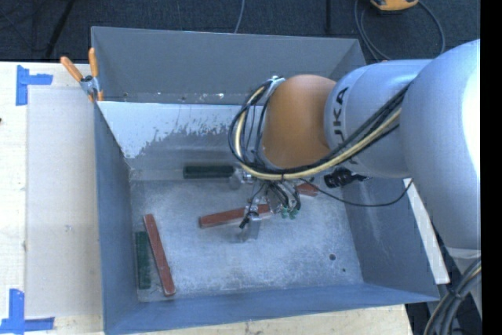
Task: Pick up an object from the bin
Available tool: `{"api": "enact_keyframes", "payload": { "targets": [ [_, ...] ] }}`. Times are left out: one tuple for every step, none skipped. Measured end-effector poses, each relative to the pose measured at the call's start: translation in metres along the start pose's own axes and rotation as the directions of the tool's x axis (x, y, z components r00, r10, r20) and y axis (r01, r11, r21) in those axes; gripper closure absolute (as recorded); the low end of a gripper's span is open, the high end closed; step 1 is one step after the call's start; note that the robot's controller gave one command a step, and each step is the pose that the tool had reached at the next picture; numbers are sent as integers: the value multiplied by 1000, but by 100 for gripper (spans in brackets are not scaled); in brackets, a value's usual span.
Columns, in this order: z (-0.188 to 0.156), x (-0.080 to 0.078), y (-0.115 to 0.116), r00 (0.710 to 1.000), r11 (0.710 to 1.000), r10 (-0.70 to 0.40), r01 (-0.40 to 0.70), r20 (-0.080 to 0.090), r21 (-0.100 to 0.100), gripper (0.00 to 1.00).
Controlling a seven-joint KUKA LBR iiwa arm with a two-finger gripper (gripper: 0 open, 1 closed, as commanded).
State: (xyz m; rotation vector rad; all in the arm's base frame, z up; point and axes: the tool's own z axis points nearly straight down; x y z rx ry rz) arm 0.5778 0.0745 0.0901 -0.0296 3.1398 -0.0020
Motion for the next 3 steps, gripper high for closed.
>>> {"api": "enact_keyframes", "payload": {
  "targets": [
    [20, 3, -74, 999, 999, -43, 43, -2, -1, 100],
    [20, 3, -74, 999, 999, -43, 43, -2, -1, 100],
    [-141, 5, -56, 993, 993, -122, 122, 2, -1, 100]
  ]
}}
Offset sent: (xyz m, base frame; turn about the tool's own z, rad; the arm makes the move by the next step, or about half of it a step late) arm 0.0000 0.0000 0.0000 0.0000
